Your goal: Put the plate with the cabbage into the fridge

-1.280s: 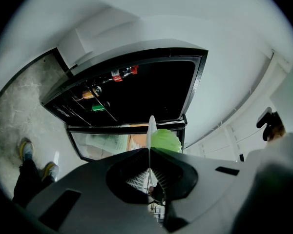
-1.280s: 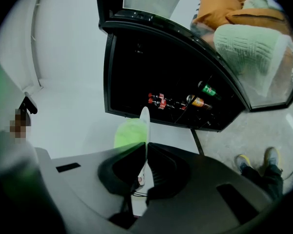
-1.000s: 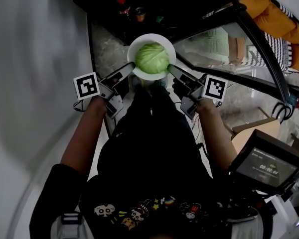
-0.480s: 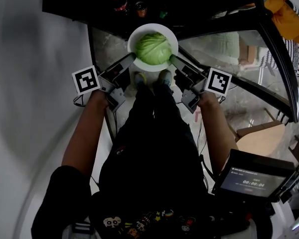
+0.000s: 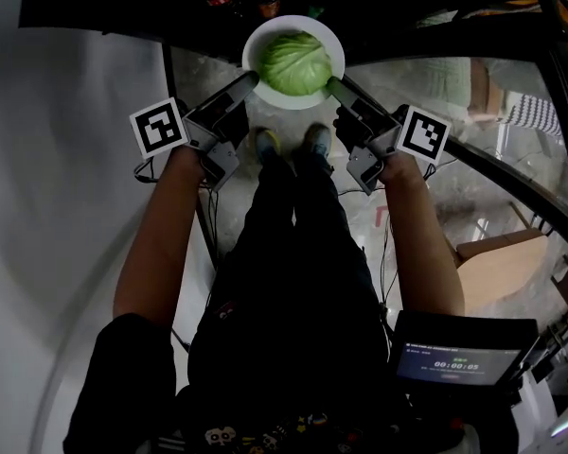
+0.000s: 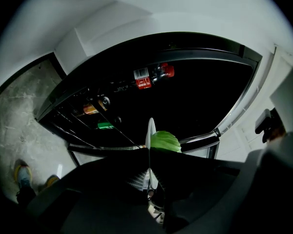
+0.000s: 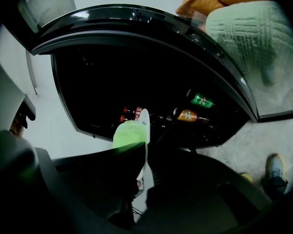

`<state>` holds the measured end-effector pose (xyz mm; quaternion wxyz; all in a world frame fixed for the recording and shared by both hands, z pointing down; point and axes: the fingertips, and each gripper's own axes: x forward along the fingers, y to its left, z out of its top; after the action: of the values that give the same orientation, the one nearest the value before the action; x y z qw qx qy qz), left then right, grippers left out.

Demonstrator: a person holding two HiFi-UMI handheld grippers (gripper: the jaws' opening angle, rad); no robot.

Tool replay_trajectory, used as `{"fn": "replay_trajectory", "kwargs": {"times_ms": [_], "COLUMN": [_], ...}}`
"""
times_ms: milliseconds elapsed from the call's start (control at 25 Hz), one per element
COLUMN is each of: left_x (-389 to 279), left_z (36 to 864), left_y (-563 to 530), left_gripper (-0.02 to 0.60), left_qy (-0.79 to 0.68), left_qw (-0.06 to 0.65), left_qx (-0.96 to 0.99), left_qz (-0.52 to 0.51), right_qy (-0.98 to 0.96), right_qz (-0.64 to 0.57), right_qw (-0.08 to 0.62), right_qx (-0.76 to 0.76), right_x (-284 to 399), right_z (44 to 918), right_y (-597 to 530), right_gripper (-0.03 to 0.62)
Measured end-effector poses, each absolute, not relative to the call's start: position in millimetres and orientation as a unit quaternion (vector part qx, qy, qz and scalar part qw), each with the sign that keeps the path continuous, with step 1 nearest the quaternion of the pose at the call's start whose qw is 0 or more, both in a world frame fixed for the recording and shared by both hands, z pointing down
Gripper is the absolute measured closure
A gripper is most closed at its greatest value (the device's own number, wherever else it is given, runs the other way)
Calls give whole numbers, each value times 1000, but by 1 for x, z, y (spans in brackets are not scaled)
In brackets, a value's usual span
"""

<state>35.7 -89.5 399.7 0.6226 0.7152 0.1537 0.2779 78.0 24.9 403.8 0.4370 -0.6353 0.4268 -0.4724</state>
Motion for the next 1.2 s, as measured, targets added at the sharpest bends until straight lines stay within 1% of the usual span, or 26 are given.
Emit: {"fn": "replay_trajectory", "kwargs": {"times_ms": [440, 1200], "left_x": [39, 36], "left_z": [390, 392], "left_y": [-91, -90], "left_gripper": [571, 571], "left_qy": [147, 127], "left_qw": [614, 635], "left_qx": [728, 721], "left_qz": [267, 247], "right_qy": [412, 387], "right_qz": [-460, -453], "right_qw": [451, 470], "right_qx": [-644, -651], "right_x": [76, 77], "right_z": [400, 400], "right_y": [23, 25], "right_gripper": [574, 576]}}
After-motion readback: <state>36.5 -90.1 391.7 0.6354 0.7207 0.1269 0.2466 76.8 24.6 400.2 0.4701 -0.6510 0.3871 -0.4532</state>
